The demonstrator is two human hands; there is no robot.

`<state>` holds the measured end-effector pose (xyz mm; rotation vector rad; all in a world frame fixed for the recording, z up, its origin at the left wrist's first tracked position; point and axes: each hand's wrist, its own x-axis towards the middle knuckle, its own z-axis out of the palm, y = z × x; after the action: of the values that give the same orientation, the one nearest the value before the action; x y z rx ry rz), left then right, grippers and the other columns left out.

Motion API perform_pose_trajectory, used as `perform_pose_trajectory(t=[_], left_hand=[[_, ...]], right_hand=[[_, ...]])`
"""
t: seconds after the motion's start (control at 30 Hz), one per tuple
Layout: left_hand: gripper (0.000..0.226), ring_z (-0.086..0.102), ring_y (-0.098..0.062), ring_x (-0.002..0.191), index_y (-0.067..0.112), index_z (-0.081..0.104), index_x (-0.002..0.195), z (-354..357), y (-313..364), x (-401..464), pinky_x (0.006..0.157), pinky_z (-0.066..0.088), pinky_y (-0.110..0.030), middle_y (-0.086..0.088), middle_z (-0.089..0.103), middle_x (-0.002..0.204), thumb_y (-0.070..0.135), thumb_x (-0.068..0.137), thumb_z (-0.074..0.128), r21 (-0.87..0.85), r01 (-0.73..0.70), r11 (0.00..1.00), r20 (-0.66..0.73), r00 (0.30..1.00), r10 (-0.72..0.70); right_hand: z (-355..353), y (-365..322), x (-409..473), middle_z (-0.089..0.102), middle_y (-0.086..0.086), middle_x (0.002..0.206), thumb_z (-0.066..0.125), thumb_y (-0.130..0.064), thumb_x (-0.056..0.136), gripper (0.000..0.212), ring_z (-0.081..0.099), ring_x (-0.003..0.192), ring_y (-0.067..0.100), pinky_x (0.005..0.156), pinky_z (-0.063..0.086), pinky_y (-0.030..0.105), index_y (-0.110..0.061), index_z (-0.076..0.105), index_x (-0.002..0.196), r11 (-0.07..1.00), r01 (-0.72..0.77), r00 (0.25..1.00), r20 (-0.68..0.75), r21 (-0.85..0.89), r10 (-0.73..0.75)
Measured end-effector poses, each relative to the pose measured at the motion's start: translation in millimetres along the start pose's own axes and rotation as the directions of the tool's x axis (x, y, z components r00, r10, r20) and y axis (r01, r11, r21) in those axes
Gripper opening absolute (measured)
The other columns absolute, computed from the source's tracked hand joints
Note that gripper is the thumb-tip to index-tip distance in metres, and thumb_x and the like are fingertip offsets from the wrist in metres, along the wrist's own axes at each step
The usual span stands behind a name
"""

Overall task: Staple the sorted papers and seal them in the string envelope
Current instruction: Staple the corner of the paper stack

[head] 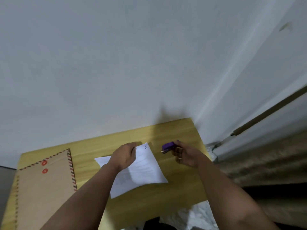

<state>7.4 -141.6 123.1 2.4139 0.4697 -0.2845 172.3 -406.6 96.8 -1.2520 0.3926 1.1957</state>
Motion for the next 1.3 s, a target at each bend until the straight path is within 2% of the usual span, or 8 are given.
perform_pose_trajectory(t=[0.2, 0.33, 0.53, 0.77, 0.93, 1.03, 1.17, 1.3], left_hand=[[0.039, 0.048, -0.021, 0.068, 0.033, 0.04, 0.071, -33.3, -9.9, -41.7, 0.066, 0.045, -0.038, 0.008, 0.052, 0.067, 0.027, 0.109, 0.047, 0.003, -0.016, 1.0, -0.107, 0.994, 0.017], [0.021, 0.057, -0.009, 0.066, 0.027, 0.07, 0.087, -57.6, -20.9, -75.3, 0.07, 0.051, -0.033, 0.013, 0.064, 0.069, 0.028, 0.104, 0.058, -0.097, -0.045, 0.994, -0.172, 0.985, 0.027], [0.013, 0.056, 0.008, 0.05, 0.027, 0.08, 0.101, -87.2, -36.2, -136.2, 0.052, 0.039, -0.008, 0.034, 0.062, 0.058, 0.025, 0.099, 0.068, -0.233, -0.125, 0.964, -0.24, 0.968, 0.068], [0.013, 0.046, -0.001, 0.045, 0.033, 0.082, 0.096, -101.9, -51.1, -198.4, 0.048, 0.036, -0.01, 0.027, 0.066, 0.063, 0.024, 0.095, 0.072, -0.359, -0.172, 0.917, -0.272, 0.959, 0.073], [0.014, 0.035, -0.004, 0.037, 0.027, 0.084, 0.098, -108.7, -51.0, -227.8, 0.042, 0.033, -0.013, 0.021, 0.068, 0.061, 0.018, 0.096, 0.073, -0.44, -0.196, 0.876, -0.275, 0.958, 0.076], [0.013, 0.041, -0.001, 0.035, 0.022, 0.083, 0.102, -116.0, -47.1, -239.9, 0.043, 0.034, -0.008, 0.023, 0.066, 0.056, 0.015, 0.097, 0.073, -0.444, -0.209, 0.871, -0.288, 0.954, 0.083], [0.015, 0.063, 0.003, 0.059, 0.022, 0.084, 0.108, -125.3, -43.3, -248.3, 0.062, 0.047, -0.013, 0.021, 0.077, 0.075, 0.017, 0.098, 0.074, -0.443, -0.224, 0.868, -0.304, 0.948, 0.09], [0.016, 0.067, 0.008, 0.067, 0.023, 0.085, 0.109, -129.3, -38.8, -251.7, 0.07, 0.048, -0.015, 0.019, 0.079, 0.082, 0.018, 0.097, 0.075, -0.452, -0.24, 0.859, -0.301, 0.948, 0.107]], right_hand=[[52.3, 9.2, -16.1, 0.075, 0.011, 0.104, 0.076, -0.038, 0.083, 0.054, 0.071, 0.076, 0.016, 0.061, 0.053, 0.028, -0.004, 0.069, 0.125, 0.996, 0.041, 0.988, 0.152, -0.085, -0.027], [81.2, 26.2, -36.9, 0.074, 0.011, 0.108, 0.073, -0.037, 0.09, 0.05, 0.072, 0.083, 0.019, 0.067, 0.055, 0.032, -0.001, 0.069, 0.125, 0.995, 0.052, 0.956, 0.292, -0.081, -0.026], [135.2, 62.0, -80.6, 0.066, 0.017, 0.096, 0.068, -0.024, 0.082, 0.037, 0.065, 0.073, 0.026, 0.063, 0.051, 0.034, 0.0, 0.07, 0.111, 0.999, 0.041, 0.886, 0.462, 0.014, -0.043], [195.0, 106.5, -127.8, 0.069, 0.014, 0.095, 0.05, -0.018, 0.08, 0.035, 0.057, 0.059, 0.019, 0.051, 0.043, 0.025, -0.001, 0.065, 0.106, 0.989, 0.144, 0.901, 0.417, -0.033, -0.117], [218.4, 127.3, -158.8, 0.072, 0.019, 0.1, 0.046, 0.001, 0.083, 0.04, 0.06, 0.065, 0.025, 0.058, 0.048, 0.03, -0.014, 0.056, 0.118, 0.889, 0.391, 0.896, 0.321, -0.238, -0.308], [226.0, 129.8, -172.1, 0.06, 0.008, 0.083, 0.057, -0.017, 0.086, 0.041, 0.049, 0.058, 0.018, 0.054, 0.037, 0.028, -0.021, 0.065, 0.126, 0.79, 0.474, 0.877, 0.289, -0.389, -0.384], [235.7, 128.4, -185.4, 0.054, -0.002, 0.07, 0.045, -0.078, 0.089, 0.061, 0.043, 0.054, 0.013, 0.044, 0.031, 0.023, -0.03, 0.076, 0.112, 0.704, 0.474, 0.878, 0.228, -0.529, -0.42], [237.6, 130.6, -188.9, 0.057, -0.005, 0.073, 0.053, -0.075, 0.088, 0.053, 0.045, 0.061, 0.013, 0.049, 0.036, 0.022, -0.031, 0.079, 0.102, 0.491, 0.604, 0.77, 0.301, -0.628, -0.562]])
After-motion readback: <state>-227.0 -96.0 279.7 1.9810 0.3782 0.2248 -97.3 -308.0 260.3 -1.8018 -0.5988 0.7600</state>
